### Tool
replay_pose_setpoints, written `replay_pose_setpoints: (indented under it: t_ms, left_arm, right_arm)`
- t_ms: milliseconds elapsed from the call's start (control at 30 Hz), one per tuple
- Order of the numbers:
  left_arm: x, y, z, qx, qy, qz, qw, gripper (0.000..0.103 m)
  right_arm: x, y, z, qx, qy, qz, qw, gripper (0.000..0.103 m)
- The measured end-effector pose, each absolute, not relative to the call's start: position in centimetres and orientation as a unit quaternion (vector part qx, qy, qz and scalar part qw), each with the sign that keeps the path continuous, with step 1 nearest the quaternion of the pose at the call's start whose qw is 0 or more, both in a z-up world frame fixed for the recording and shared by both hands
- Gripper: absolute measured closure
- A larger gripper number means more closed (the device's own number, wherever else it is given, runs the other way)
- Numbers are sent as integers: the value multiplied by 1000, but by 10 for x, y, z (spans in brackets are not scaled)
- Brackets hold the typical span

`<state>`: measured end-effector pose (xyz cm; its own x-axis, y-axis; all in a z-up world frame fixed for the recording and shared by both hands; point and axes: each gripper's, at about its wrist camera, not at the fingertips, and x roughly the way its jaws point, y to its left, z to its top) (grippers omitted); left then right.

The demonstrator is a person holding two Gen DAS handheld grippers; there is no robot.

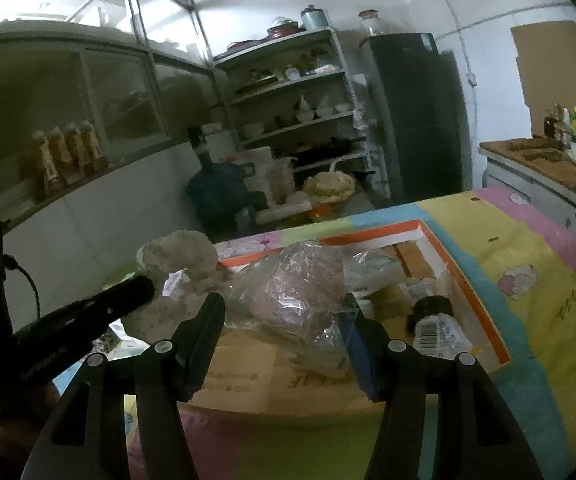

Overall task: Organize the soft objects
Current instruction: 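Carry the scrunchie and the clear plastic bag over the cardboard box with both tools, then open the left tool to drop the scrunchie while the right tool releases the plastic bag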

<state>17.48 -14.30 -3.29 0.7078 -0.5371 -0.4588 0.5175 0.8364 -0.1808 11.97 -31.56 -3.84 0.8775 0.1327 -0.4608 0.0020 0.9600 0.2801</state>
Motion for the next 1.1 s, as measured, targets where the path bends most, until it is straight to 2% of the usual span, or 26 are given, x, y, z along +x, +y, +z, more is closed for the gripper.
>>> replay_pose_setpoints:
  t_ms: [1100]
  left_arm:
    - [209,-170,-83,-7,345,-269,899,94]
  right_arm:
    - [157,-355,-82,159,294,0,942,43]
